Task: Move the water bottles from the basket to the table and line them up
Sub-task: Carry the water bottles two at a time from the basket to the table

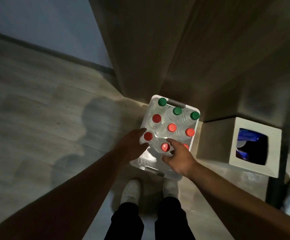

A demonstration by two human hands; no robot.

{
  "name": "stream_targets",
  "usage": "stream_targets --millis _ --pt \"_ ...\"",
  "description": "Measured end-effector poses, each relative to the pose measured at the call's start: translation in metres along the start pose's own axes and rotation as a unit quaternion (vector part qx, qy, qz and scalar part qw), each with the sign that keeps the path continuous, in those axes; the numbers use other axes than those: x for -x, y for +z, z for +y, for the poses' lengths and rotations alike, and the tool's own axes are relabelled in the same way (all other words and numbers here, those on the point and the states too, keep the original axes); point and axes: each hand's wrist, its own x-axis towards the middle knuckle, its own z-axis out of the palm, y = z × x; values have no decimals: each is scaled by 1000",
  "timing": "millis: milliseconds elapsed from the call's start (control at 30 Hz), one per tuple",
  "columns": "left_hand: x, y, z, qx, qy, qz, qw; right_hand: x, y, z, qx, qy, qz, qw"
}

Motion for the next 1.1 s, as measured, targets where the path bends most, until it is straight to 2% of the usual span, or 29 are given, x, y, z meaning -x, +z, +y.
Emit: stream_targets --millis 67,167,367,533,800,967,1100 --pt "-18 10 -4 -43 16 -25 999 -13 15 14 57 -9 19 998" --pt "-36 17 0 -101 64 8 993 -24 26 20 108 -19 64 992" --pt "-41 15 2 -117 65 54 990 -27 29 16 62 -23 119 991" --pt "-1 -10 19 -75 65 80 992 11 13 -9 28 -16 105 994" --pt "137 -78 67 -15 35 96 995 159 -38 -65 -72 19 174 982" --pt "238 -129 126 -7 76 101 992 275 -78 -102 -122 29 221 967" --pt "309 -151 171 6 142 90 986 364 -95 -115 -193 36 307 931"
